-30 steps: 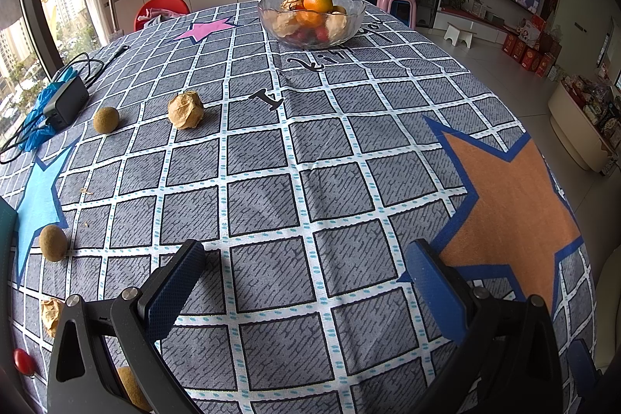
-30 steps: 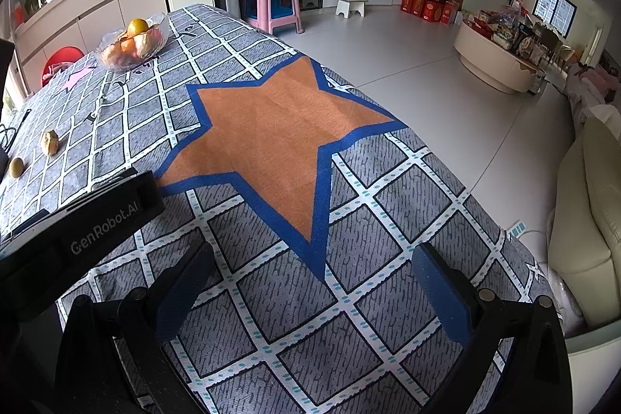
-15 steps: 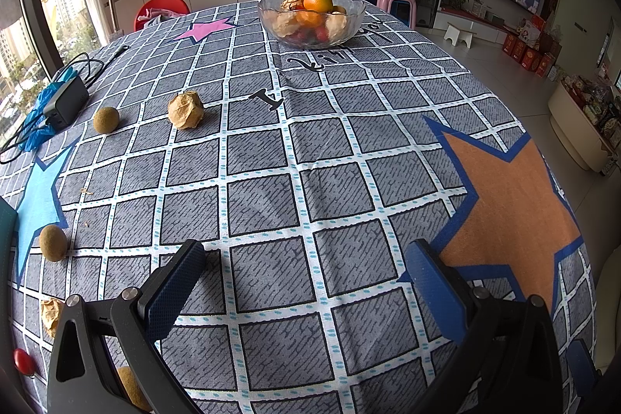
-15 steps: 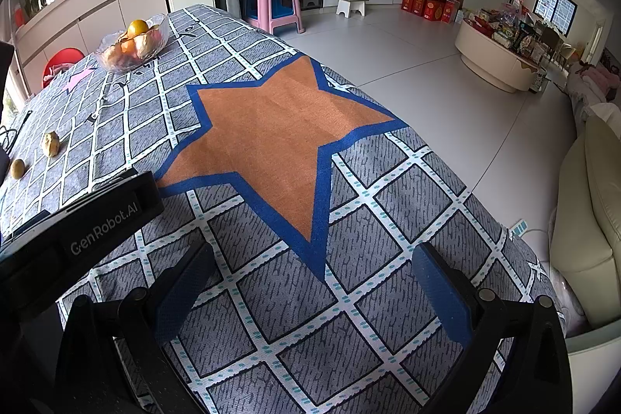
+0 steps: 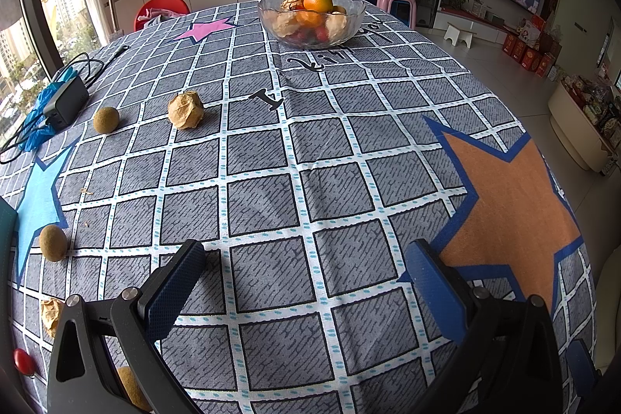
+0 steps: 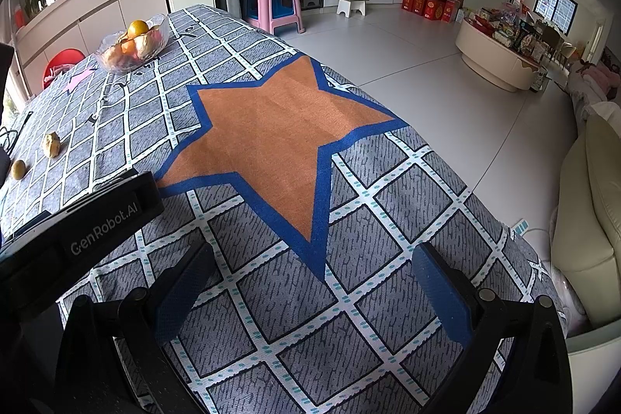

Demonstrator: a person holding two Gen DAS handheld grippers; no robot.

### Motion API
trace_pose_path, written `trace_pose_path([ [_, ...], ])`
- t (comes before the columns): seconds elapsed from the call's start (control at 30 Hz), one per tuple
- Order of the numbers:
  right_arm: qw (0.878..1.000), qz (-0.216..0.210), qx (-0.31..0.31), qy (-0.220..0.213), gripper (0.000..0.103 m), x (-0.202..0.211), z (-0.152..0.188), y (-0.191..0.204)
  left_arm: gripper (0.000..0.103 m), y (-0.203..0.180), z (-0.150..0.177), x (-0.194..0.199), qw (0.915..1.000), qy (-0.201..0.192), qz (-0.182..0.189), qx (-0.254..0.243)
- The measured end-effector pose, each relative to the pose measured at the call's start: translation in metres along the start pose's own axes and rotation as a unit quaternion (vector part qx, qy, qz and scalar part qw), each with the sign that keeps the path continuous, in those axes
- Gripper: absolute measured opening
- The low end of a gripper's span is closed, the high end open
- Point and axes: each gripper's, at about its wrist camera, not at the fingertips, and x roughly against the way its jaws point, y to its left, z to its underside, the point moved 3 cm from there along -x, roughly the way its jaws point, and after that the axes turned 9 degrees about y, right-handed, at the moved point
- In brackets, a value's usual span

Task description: Organize fruits

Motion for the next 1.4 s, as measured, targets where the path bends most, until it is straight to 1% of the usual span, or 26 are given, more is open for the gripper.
trace_pose_path([
  [0.43, 1.0, 0.0, 0.0, 0.0, 0.102, 0.0, 0.0, -0.001, 0.103, 0.0, 0.0, 0.0, 1.0, 0.0, 0.0, 0.0],
  [0.57, 1.0, -0.006, 0.003, 0.0, 0.102, 0.0, 0.0, -0.001, 0.103, 0.0, 0.0, -0.001, 1.0, 0.0, 0.0, 0.0],
  [0.67, 1.0, -0.018, 0.022, 0.001, 0.102, 0.0, 0.001, 0.0, 0.103, 0.0, 0.0, -0.001, 1.0, 0.0, 0.0, 0.0],
  [0.77, 0.998, -0.035, 0.055, 0.003, 0.102, 0.0, 0.002, 0.001, 0.103, 0.0, 0.0, -0.001, 1.0, 0.0, 0.0, 0.0],
  [0.9, 0.99, -0.07, 0.126, -0.001, 0.102, 0.003, 0.008, -0.001, 0.103, 0.0, 0.0, 0.0, 1.0, 0.0, 0.0, 0.0],
  [0.97, 0.985, -0.085, 0.15, -0.004, 0.102, 0.004, 0.01, -0.002, 0.103, 0.0, 0.0, -0.001, 1.0, 0.0, 0.0, 0.0],
  [1.0, 0.984, -0.094, 0.152, -0.003, 0.103, 0.003, 0.01, -0.002, 0.103, 0.0, 0.0, 0.0, 1.0, 0.0, 0.0, 0.0],
  [1.1, 0.984, -0.091, 0.154, -0.006, 0.103, 0.003, 0.011, 0.001, 0.103, 0.0, 0.0, 0.0, 1.0, 0.0, 0.0, 0.0],
  [1.37, 0.982, -0.106, 0.158, -0.009, 0.103, 0.003, 0.012, 0.005, 0.103, 0.0, -0.001, 0.0, 1.0, 0.001, 0.0, -0.001],
  [1.4, 0.982, -0.106, 0.157, -0.009, 0.103, 0.003, 0.012, 0.004, 0.103, -0.001, -0.001, -0.001, 0.9999, 0.011, 0.001, -0.005],
])
